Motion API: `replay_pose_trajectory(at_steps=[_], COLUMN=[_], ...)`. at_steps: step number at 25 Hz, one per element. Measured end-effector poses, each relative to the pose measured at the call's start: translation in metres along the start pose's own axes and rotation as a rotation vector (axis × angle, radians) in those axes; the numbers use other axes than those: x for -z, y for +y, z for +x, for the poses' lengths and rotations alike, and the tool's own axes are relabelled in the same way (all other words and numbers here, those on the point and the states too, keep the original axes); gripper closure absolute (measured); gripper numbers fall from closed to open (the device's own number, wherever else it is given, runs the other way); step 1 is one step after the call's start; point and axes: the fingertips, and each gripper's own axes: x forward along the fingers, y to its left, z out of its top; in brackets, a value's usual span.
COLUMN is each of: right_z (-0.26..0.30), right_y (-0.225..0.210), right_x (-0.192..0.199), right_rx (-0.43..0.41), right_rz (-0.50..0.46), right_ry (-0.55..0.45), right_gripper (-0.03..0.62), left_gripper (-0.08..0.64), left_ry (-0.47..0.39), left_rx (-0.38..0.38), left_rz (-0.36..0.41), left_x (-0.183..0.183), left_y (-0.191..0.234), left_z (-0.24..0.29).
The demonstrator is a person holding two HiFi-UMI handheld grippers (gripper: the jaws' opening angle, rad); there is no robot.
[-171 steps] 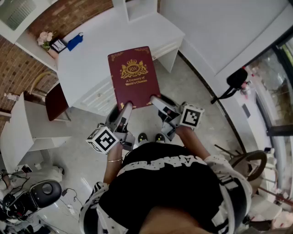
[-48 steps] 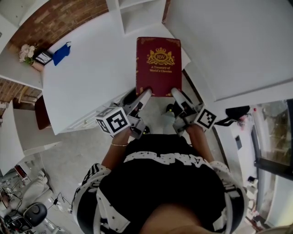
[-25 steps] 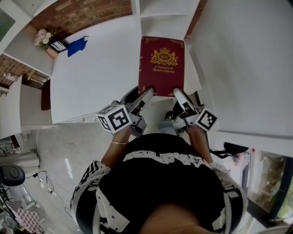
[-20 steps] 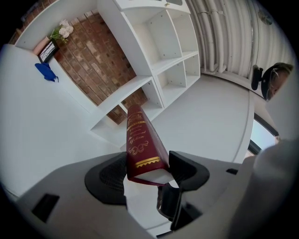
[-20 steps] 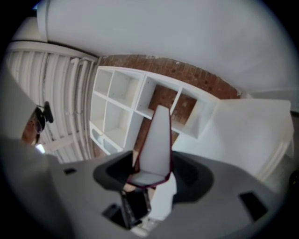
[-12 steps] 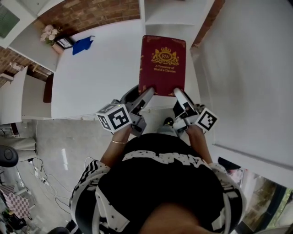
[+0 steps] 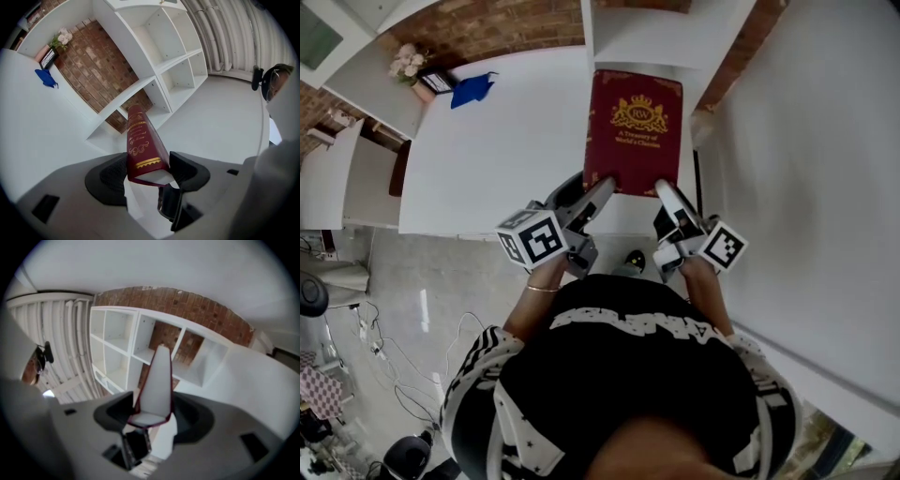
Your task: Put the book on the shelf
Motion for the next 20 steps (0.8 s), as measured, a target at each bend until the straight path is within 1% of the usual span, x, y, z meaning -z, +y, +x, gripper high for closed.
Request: replay_pose_trajectory(at_steps=[2,5,7,13,17,20], right_z=[-0.001,-0.015,-0.018,-0.017,-0.019,-0.020], right_y=[0.006,0.016,0.017,0.018,0.022,0.026], right_x=[0.010,0.026,0.030,0.032,0.030,0.029], right_rx=[0.017,0.085,0.112,0.119,0.123,0.121], right_rz=[-0.007,-0.017,-0.014,0.021,0.017,0.015], right_ry=[-0.009,-0.020,-0.023,-0.009,-0.014,-0.025], right_gripper=[0.318,0.318,0.318,0.318,0.318,0.318], left_gripper=[0.256,0.256,0.256,0.256,0.256,0.256], left_ry=[0.007,0.032,0.039,0.035,0.043,0.051], left_rx=[0.015,0.048,0.053,0.019,0.009,0.014], left_rz=[-0.009,-0.065,-0.087,-0.104,-0.123,-0.120], left_x=[0.000,0.012,0.014,0.011,0.012,0.010], left_y=[0.002,0.001,0.002,0.000,-0.003,-0.006], left_z=[-0.011,-0.026,-0.030,-0.034,-0.035,-0.036])
